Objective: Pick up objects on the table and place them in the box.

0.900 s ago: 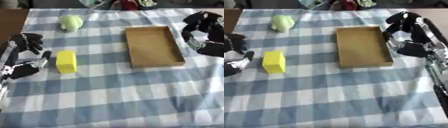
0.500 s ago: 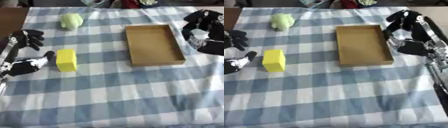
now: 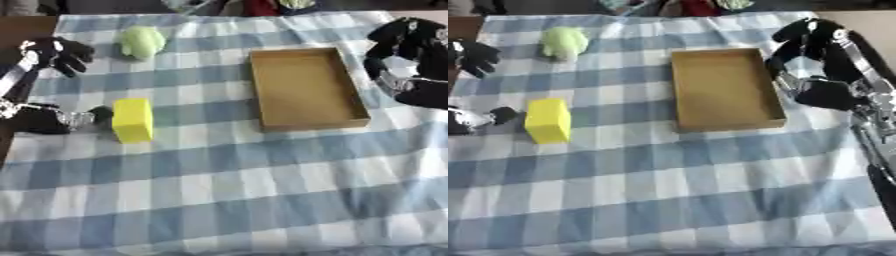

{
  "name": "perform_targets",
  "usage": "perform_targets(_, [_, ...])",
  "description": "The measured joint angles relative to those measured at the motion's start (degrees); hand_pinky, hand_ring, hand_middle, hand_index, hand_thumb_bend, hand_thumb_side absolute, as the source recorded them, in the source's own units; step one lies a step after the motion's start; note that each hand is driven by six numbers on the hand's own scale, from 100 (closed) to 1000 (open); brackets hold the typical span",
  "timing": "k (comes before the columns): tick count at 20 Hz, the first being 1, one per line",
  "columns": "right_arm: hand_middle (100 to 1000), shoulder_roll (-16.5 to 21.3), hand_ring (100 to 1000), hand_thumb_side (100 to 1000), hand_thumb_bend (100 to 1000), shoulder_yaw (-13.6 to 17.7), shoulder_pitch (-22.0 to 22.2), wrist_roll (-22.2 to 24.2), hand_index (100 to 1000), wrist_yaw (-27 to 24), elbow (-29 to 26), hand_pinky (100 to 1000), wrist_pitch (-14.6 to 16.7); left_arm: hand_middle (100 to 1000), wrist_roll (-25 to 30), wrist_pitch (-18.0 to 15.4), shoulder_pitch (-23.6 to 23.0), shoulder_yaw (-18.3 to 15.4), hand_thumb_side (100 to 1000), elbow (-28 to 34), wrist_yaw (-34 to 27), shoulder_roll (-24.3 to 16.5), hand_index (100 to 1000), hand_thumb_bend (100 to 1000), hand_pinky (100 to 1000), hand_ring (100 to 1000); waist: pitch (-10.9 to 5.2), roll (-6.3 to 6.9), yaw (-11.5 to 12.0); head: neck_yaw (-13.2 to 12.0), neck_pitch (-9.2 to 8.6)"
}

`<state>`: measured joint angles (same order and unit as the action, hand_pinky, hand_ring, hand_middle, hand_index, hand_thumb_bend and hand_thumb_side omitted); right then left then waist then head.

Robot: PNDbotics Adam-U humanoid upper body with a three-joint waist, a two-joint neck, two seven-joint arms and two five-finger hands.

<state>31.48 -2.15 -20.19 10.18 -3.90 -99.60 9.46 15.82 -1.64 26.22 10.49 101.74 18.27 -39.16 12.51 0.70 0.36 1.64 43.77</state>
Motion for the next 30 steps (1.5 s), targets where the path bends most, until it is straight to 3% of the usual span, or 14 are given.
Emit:
perform_targets(7, [671, 0.0, 612, 200, 277, -0.1, 0.1, 0.5, 682, 0.0, 0.0, 608, 0.0, 674, 6.4, 0.1, 6.9, 5.8, 293, -2.9, 4.5, -1.4, 809, 664, 685, 678, -0.18, 0.48, -0.4, -0.3, 0.0])
perform_targets(14, [670, 0.0, 612, 200, 275, -0.3, 0.1, 0.7, 682, 0.0, 0.0, 608, -0.1, 655, 10.7, -1.2, 10.9, 9.7, 284, -7.7, 7.1, 0.5, 802, 649, 686, 665, -0.2, 0.63, -0.7, -0.5, 0.0])
perform_targets(20, [669, 0.0, 612, 200, 275, -0.3, 0.1, 0.8, 681, 0.0, 0.0, 608, 0.0, 634, 12.9, -2.7, 11.7, 11.5, 265, -11.5, 8.1, 1.6, 796, 625, 680, 651, -0.2, 0.64, -0.9, -0.5, 0.0])
perform_targets(30, [668, 0.0, 611, 201, 273, -0.3, 0.4, 0.9, 681, 0.0, 0.4, 609, 0.1, 614, 14.8, -4.1, 12.0, 11.6, 251, -15.5, 9.9, 2.4, 786, 614, 676, 633, -0.2, 0.59, -1.1, -0.5, 0.0])
